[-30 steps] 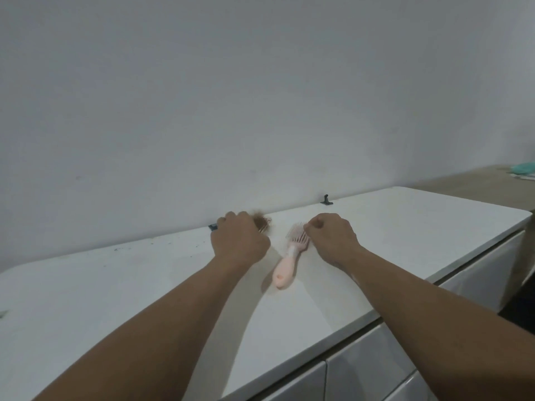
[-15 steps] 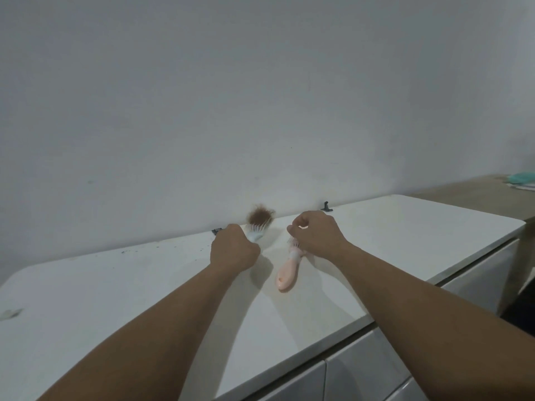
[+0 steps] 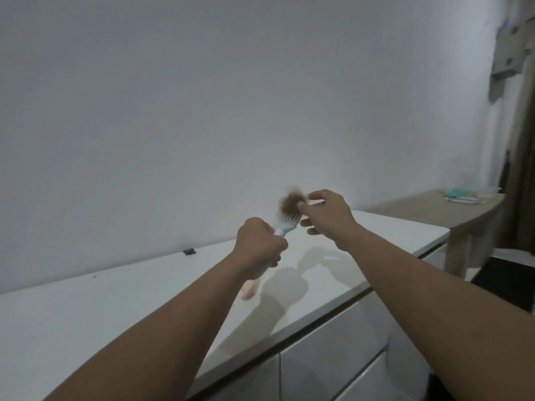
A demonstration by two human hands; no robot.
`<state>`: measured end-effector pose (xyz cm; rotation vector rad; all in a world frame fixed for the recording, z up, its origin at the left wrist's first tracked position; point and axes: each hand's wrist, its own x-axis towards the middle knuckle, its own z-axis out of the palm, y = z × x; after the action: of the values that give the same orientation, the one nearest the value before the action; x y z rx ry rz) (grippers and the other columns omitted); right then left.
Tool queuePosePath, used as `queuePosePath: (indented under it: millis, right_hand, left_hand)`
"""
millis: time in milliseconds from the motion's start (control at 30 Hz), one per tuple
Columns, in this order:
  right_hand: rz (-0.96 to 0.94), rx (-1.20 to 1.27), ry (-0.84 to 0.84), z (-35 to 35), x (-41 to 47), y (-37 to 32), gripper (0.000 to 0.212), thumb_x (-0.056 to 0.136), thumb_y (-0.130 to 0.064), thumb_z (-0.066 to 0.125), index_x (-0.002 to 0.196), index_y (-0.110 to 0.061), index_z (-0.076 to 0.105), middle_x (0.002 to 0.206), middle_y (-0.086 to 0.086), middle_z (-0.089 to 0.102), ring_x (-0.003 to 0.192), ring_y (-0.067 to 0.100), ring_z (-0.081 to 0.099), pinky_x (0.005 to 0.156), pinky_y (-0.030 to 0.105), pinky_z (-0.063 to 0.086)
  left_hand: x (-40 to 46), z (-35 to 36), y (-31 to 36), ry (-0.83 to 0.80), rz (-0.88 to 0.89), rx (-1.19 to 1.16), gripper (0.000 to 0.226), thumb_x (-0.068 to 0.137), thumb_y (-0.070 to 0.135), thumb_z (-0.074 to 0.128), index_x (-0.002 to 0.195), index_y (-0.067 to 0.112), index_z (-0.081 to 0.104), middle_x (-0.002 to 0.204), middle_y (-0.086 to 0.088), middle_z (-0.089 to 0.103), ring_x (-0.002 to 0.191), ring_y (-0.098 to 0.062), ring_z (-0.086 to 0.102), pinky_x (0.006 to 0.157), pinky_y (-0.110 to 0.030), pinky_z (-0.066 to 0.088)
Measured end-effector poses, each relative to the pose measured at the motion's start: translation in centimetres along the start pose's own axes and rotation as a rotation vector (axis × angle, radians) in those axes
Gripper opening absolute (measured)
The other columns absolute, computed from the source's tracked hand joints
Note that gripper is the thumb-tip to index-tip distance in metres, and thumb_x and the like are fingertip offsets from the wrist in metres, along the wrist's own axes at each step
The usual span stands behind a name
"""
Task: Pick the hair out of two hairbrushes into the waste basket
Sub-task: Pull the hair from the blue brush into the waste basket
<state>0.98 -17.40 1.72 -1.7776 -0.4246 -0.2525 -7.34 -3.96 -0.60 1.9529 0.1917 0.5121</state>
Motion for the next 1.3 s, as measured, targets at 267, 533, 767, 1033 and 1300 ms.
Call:
queuePosePath:
  millis: [267,533,767,1033,1300]
  right_hand:
    - [0.045,-0.001,0.057,-10.0,-5.0,1.5,0.058,0.077,-0.011,0.077,0.127,-0.014,0.047,0.092,0.013,0.069,0.083,0.027,0.072,0.072,0.042,0.061]
    - [0.143,-0.169,0.001,-17.4,-12.4,6.0,0.042,0.076,-0.009,0.078,0.115,-0.015,0.062,0.086,0.01,0.063,0.08,0.021,0.066,0.062,0.03,0.058]
    - [0.281,-0.171,0.003,-19.0,-18.7,14.0,0.04,0.075,-0.011,0.079,0.11,-0.013,0.059,0.089,0.013,0.064,0.084,0.023,0.068,0.063,0.028,0.058]
    - [0.428,-0.256,-0.016,-18.1,-23.2,22.8,0.039,0.063,-0.016,0.088,0.095,-0.014,0.066,0.07,0.006,0.064,0.064,0.018,0.062,0.063,0.036,0.055]
    - [0.485,-0.262,-0.043,-16.6,-26.7,27.8,0.036,0.073,0.002,0.076,0.106,-0.007,0.065,0.08,0.007,0.063,0.072,0.023,0.064,0.064,0.04,0.061]
  left_hand:
    - [-4.7,5.1,1.7,-0.38,-0.035,-0.163,0.05,0.08,-0.015,0.063,0.124,0.005,0.05,0.092,-0.021,0.065,0.058,-0.027,0.064,0.053,-0.034,0.056]
    - [-9.9,12.6,0.3,-0.573,-0.045,-0.151,0.036,0.07,-0.021,0.065,0.086,0.01,0.055,0.082,-0.013,0.064,0.068,-0.026,0.059,0.051,-0.029,0.053]
    - [-14.7,18.8,-4.3,-0.666,-0.215,-0.148,0.022,0.082,0.022,0.074,0.088,0.011,0.055,0.083,-0.015,0.066,0.051,-0.021,0.06,0.041,-0.024,0.042]
    - [-19.2,22.4,-11.4,-0.574,-0.271,-0.018,0.049,0.079,0.057,0.067,0.075,0.011,0.054,0.061,-0.011,0.064,0.04,-0.026,0.058,0.036,-0.022,0.037]
    - [-22.6,24.5,-16.6,-0.588,-0.312,0.196,0.038,0.081,0.044,0.055,0.063,0.011,0.055,0.044,-0.011,0.06,0.04,-0.029,0.064,0.041,-0.025,0.046]
